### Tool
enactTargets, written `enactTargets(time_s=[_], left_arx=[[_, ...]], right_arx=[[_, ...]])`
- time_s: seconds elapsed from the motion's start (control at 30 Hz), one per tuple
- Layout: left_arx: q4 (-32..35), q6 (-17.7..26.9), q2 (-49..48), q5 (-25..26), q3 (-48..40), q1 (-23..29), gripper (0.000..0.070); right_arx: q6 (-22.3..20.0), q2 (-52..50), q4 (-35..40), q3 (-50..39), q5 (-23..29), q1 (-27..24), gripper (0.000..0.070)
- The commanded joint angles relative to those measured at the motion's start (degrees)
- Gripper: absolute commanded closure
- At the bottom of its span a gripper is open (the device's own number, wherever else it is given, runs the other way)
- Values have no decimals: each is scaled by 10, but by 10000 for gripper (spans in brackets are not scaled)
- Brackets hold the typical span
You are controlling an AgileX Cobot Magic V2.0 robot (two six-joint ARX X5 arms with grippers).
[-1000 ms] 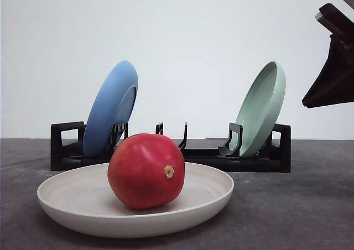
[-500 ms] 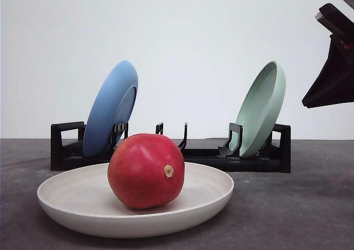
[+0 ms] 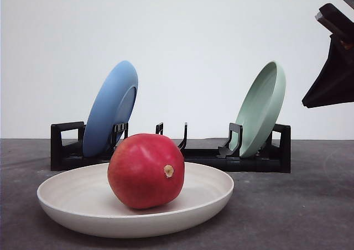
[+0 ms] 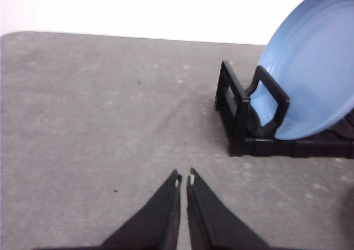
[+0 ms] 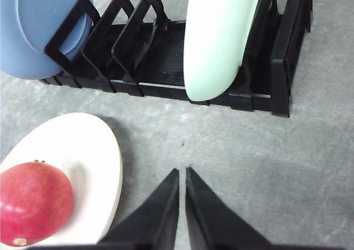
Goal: Place pomegranate in white plate
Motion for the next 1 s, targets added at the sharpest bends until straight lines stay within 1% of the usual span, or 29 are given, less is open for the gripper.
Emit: enactTargets(time_s=[0.0,0.1,0.6,0.8,0.87,0.97], left_arx=[[-1,1,-1,-5,-7,2,700],[-1,9,-1,-13,-7,2,700],[-1,5,0,-13,-7,2,700],[-1,5,0,-13,-7,2,700],[-1,5,0,-13,-7,2,700],[-1,5,0,-13,-7,2,700]], right_arx=[[5,3,5,0,0,2,686],[5,3,6,0,0,2,686],[5,2,38,0,0,2,686],[5,2,39,0,0,2,686],[-27,3,39,0,3,2,686],[-45,-1,37,0,4,2,685]])
